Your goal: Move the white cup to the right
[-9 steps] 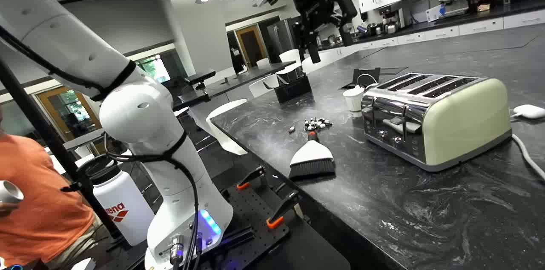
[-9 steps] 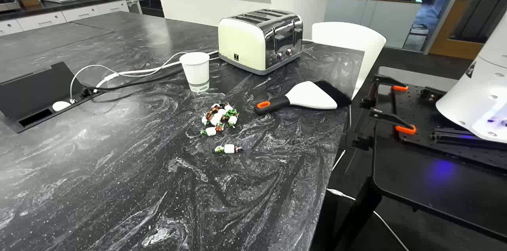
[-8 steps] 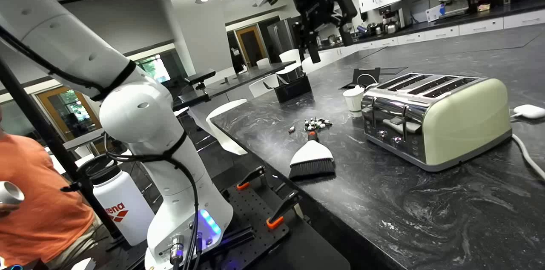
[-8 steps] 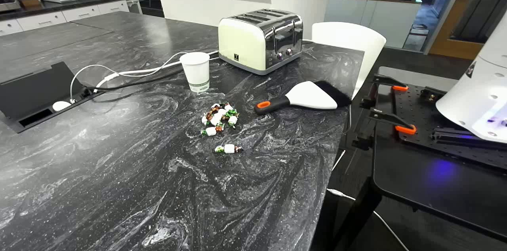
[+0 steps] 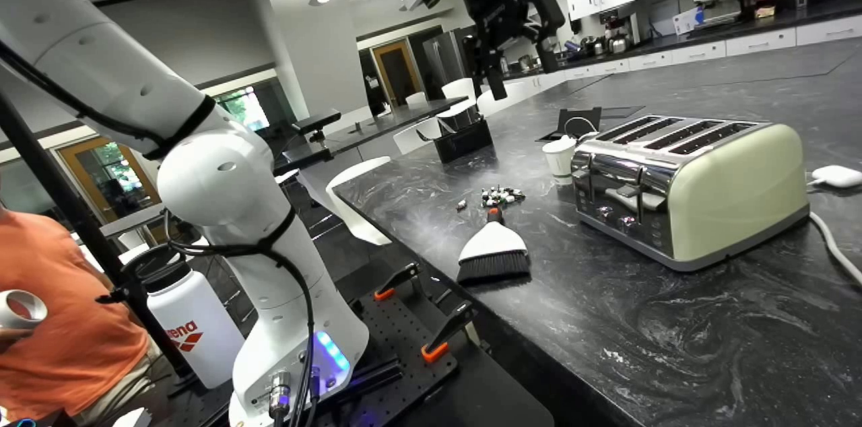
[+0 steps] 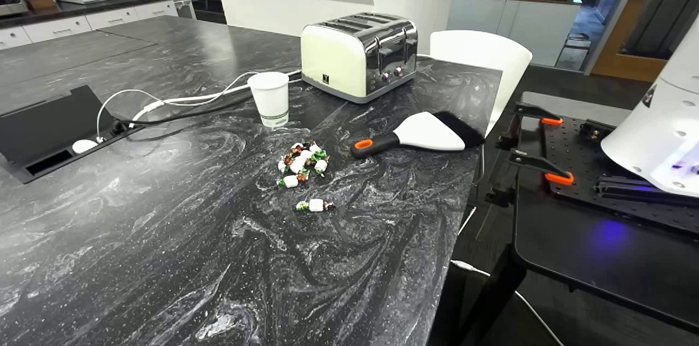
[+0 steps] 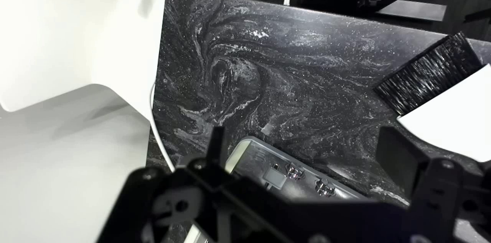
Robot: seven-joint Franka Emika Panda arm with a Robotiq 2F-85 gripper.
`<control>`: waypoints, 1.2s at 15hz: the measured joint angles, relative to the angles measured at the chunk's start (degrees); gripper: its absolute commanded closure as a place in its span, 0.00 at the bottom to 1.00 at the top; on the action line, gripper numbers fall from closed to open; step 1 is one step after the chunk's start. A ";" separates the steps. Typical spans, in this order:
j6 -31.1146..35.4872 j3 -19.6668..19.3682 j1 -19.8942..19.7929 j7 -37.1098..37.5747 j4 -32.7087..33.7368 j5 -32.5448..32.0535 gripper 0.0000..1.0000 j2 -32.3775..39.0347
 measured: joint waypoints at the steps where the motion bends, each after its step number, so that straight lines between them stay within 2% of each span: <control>1: 0.00 0.00 0.00 0.00 0.00 0.00 0.00 0.00; 5: 0.59 0.01 0.60 0.00 -0.02 0.11 0.00 -0.01; 10: 8.88 1.28 5.07 0.00 -0.62 3.81 0.00 -0.21; 14: 15.56 5.11 9.77 0.66 -0.40 7.76 0.00 1.08; 18: 24.95 10.18 11.18 9.75 3.29 8.84 0.00 8.37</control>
